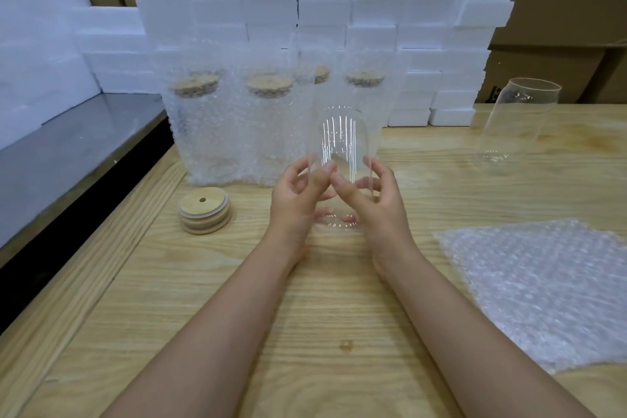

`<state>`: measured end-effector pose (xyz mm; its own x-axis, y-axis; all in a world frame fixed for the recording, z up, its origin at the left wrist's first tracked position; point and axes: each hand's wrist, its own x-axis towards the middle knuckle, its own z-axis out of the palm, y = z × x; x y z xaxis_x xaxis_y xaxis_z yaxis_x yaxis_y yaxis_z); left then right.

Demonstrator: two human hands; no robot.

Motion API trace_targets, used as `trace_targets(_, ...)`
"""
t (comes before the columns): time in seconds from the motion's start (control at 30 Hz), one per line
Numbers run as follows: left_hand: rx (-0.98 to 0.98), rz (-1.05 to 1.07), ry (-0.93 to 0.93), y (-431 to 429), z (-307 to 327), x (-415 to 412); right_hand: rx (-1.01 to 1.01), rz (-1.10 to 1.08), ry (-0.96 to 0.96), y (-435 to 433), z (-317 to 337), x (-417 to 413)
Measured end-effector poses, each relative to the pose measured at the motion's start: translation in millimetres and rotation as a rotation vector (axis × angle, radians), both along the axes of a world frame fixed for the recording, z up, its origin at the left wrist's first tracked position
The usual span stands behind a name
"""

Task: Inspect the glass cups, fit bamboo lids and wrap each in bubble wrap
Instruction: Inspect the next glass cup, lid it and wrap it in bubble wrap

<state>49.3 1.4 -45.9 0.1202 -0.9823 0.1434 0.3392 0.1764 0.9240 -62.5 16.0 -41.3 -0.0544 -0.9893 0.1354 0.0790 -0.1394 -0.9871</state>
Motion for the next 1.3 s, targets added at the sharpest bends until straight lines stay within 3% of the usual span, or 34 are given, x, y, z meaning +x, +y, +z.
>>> trace_targets(0.13, 0.034, -0.003, -0.016, 0, 0, -1, 0.032, 0.012, -0.168, 0, -1, 0)
trace_targets(0.3, 0.119, -0.122, 0.139, 0, 2, 2, 0.106, 0.093, -0.474, 0, 5, 2)
trace_targets(0.5, 0.156, -0.219, 0.02, 1, 5, 0, 0.152, 0.162, -0.586, -2, 6, -3)
trace_targets(0.67, 0.092, -0.243, -0.011, 3, 3, 1, 0.138, 0.156, -0.511, -5, 4, -4)
trace_targets(0.93, 0.098, -0.139, 0.145, 1, 2, 3, 0.013, -0.143, -0.251, -10, -2, -4)
trace_targets(1.13, 0.007, -0.015, 0.041, 3, 1, 1, -0.095, -0.085, -0.058, -6, -5, 3)
trace_targets(1.3, -0.009, -0.005, -0.009, 2, 0, -1, -0.096, -0.082, -0.075, -8, -8, 3)
